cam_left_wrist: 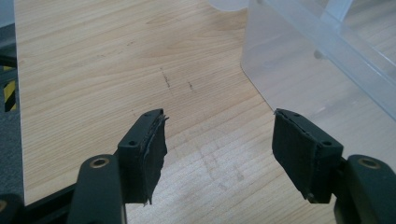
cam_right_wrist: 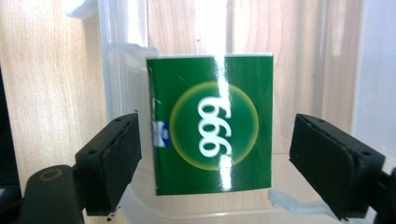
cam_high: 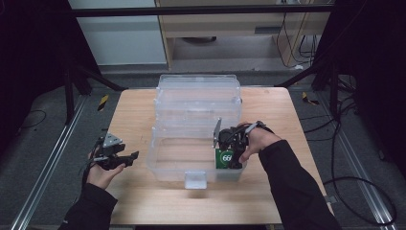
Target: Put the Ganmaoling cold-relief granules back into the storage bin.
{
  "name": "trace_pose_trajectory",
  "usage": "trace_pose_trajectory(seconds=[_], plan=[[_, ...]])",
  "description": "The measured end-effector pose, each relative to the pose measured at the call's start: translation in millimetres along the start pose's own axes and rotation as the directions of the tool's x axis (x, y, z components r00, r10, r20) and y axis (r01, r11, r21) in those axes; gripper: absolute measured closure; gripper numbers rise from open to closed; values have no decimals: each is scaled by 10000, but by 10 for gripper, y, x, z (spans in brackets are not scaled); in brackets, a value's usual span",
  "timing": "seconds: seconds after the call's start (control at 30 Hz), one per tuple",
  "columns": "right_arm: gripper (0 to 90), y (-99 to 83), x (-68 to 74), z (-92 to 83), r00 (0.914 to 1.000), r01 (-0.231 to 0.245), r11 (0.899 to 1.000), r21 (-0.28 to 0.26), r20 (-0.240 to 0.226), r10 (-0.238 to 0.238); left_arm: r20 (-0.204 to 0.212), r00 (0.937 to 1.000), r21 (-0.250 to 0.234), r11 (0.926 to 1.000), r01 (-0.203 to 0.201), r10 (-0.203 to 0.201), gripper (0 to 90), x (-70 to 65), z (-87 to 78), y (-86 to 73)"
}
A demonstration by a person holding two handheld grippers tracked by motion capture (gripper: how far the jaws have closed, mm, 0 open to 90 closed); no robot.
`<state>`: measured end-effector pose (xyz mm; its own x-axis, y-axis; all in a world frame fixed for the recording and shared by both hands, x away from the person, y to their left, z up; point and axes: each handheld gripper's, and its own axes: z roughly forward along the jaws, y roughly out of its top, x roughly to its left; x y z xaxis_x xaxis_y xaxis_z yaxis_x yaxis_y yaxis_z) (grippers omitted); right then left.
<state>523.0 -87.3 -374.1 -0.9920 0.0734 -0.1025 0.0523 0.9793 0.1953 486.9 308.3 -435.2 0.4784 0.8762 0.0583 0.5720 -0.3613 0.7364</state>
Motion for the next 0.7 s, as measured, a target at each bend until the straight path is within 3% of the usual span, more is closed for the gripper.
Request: trace_pose_trajectory(seconds=[0.17,0.23,0.37,0.4,0.57,0.63,0.7], plan=[[185,-8,7,-54,9996,-208,9997,-110,185,210,-4,10000,-49,10000,-36,36,344,-2,-5,4],[194,-22,19,-104,9984,-504,9986,-130,262,507,66,10000,-46,10000,-33,33,367,-2,-12,7],[212,-56,28,-169,9966,-653,9970,-406,483,672,73,10000,-94,10000,6,-5,378,-3,-19,11],[223,-78,47,-224,9943,-865,9941,-660,574,903,59,10000,-89,10000,27,-27,378,-4,-22,12],[230,-131,94,-316,9919,-1059,9908,-839,615,1113,131,9999,-110,9999,14,-13,390,-1,-24,18],[261,-197,120,-365,9866,-1465,9785,-1450,511,1552,171,9998,-125,9999,40,-37,395,1,-25,17],[269,-233,142,-396,9855,-1404,9775,-1572,731,1533,188,9998,-156,9999,47,-44,400,4,-24,17]])
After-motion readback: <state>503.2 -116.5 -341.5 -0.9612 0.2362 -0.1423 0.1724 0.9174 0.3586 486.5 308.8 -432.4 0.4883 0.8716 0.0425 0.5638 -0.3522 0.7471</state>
